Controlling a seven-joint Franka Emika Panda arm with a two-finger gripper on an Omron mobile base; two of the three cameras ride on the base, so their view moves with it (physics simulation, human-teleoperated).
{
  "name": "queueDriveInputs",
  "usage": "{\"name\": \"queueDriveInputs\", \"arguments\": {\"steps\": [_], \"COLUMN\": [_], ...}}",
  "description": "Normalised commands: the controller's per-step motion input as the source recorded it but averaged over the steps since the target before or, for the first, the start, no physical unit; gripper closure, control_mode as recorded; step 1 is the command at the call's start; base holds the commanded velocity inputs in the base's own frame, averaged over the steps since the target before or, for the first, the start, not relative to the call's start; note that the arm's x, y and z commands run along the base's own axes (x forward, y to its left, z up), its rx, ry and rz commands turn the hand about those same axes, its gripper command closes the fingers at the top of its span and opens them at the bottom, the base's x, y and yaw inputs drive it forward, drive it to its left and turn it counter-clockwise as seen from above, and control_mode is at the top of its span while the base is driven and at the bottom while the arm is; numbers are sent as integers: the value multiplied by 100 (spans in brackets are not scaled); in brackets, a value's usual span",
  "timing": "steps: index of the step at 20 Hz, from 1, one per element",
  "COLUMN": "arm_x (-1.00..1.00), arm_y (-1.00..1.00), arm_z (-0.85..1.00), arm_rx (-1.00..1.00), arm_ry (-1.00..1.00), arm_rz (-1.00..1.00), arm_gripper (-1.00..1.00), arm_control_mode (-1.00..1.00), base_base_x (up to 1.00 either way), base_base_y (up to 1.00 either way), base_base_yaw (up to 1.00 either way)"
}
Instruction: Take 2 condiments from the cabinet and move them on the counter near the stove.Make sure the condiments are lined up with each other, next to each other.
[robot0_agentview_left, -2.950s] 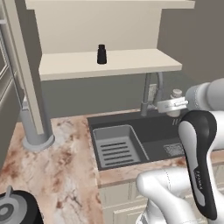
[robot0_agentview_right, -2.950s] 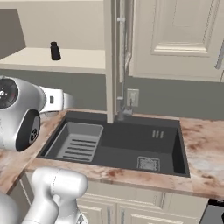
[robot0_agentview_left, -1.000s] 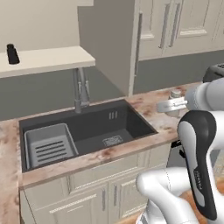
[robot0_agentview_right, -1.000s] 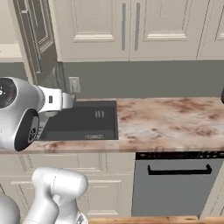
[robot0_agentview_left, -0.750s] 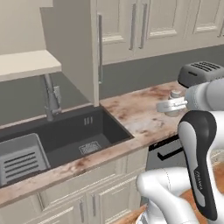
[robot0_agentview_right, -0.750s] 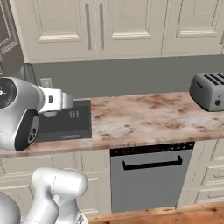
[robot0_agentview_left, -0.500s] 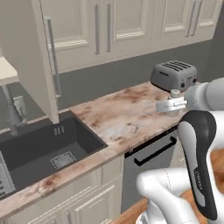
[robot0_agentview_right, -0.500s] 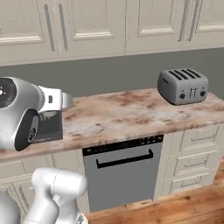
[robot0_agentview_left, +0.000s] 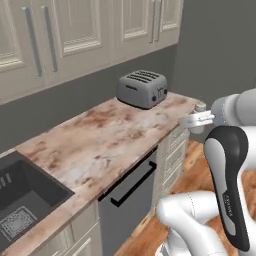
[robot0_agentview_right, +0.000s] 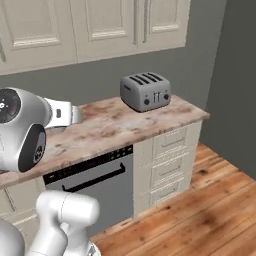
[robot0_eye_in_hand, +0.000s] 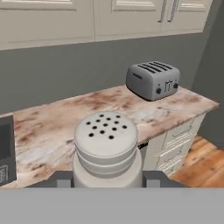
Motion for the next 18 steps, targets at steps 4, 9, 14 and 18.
{"name": "queueDriveInputs", "arguments": {"steps": [4,9,14,18], "arm_x": [0,0,0,0], "arm_y": [0,0,0,0], "arm_z": [0,0,0,0], "arm_rx": [0,0,0,0], "arm_ry": [0,0,0,0], "arm_rz": [0,0,0,0], "arm_gripper": [100,100,100,100], "arm_control_mode": [100,100,100,100], "base_base_x": [-16,-21,-13,-3], "base_base_y": [-19,0,-1,-6], "base_base_yaw": [-51,-58,-64,-68]}}
